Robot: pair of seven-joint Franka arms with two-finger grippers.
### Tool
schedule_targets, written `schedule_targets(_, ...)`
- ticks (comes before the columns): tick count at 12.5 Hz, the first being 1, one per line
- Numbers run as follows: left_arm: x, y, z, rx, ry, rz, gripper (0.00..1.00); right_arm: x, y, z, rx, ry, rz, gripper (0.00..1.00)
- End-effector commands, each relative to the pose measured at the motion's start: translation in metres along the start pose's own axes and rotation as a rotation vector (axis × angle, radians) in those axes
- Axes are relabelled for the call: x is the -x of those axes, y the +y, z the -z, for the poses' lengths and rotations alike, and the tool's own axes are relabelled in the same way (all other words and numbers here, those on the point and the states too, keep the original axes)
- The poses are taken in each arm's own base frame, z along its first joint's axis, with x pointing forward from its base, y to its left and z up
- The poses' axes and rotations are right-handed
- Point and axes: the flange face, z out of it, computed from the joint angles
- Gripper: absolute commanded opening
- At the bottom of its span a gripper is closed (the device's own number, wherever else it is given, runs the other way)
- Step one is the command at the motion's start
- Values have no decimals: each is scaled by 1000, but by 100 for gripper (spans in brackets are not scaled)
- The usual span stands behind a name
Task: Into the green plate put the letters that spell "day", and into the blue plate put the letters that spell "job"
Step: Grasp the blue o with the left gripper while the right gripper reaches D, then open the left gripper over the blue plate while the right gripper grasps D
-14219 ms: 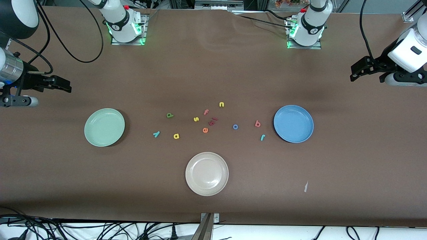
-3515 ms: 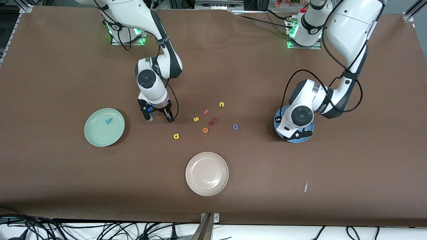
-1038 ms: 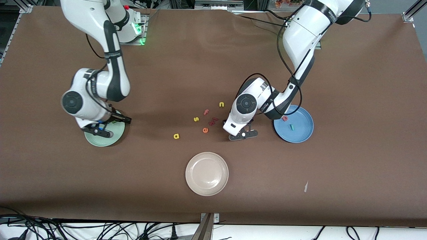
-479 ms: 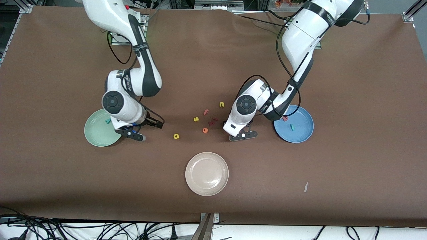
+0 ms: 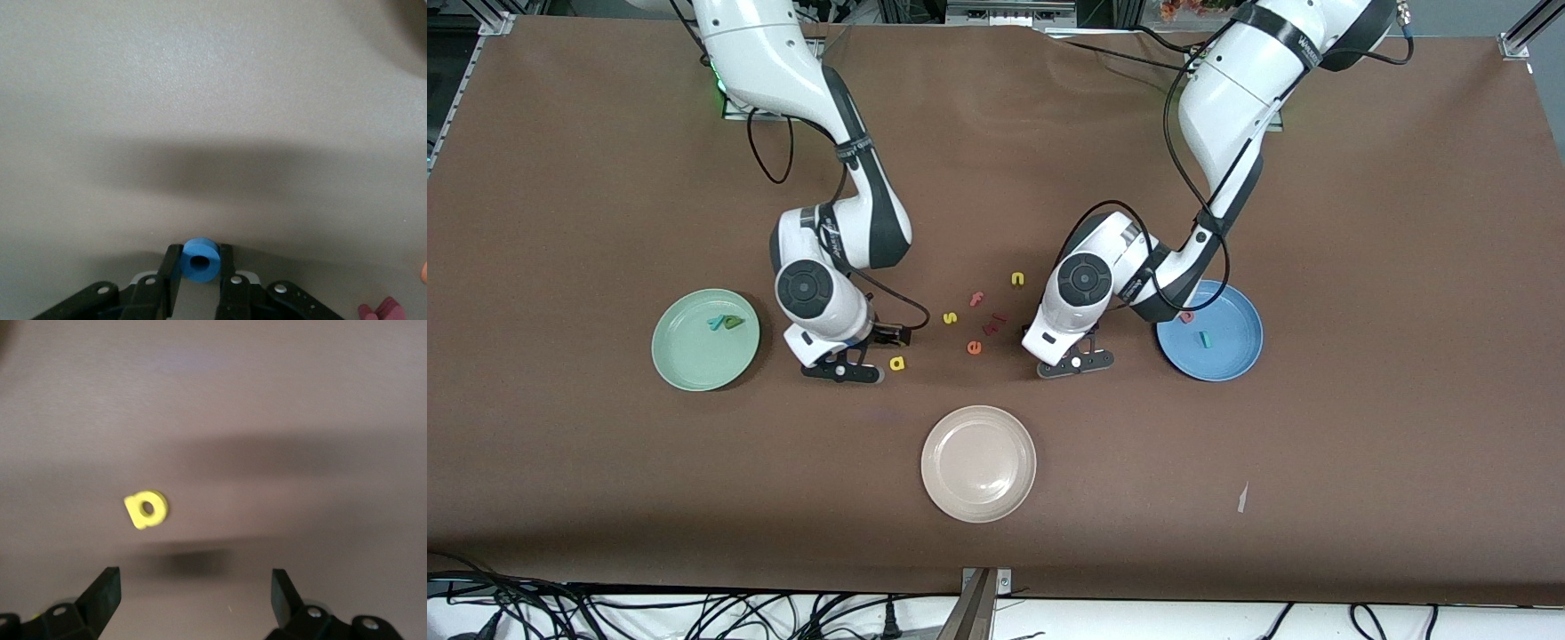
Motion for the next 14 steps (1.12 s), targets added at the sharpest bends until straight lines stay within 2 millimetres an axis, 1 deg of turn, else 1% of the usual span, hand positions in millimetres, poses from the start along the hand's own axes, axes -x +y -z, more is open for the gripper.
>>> schedule_targets(1, -24, -18, 25, -3, 38, 17, 0, -6, -11, -20, -11, 27, 104, 100)
schedule_targets(3, -31, -30, 48, -25, 32, 5, 0, -9, -19, -29, -2, 31, 177, 100)
schedule_targets(5, -50, -61, 77, -56, 13, -57, 0, -12, -23, -35, 1, 34, 208, 100)
schedule_targets(6, -56, -77, 87, -79, -12, -99, 0, -13, -23, -34, 0, 36, 209, 99)
schedule_targets(7, -57, -89, 94, -110, -42, -119, 0, -13, -23, -35, 0, 36, 213, 93)
schedule_targets(8, -59, -107, 100, -141, -77, -125, 0, -13, -23, -36, 2, 35, 212, 86)
schedule_targets(9, -63, -125, 106, -157, -103, -136, 0, -13, -23, -37, 1, 33, 210, 74)
schedule_targets(11, -55, -157, 107, -179, -133, -166, 0, -14, -22, -36, -3, 35, 203, 44)
schedule_targets(12, -52, -167, 102, -202, -143, -175, 0, -15, -22, -36, -24, 31, 182, 30)
schedule_targets(13, -48, -174, 96, -255, -134, -202, 0, -15, -22, -35, -44, 28, 166, 23)
schedule_targets(14, -43, -184, 89, -295, -136, -217, 0, -16, -24, -33, -51, 32, 164, 20)
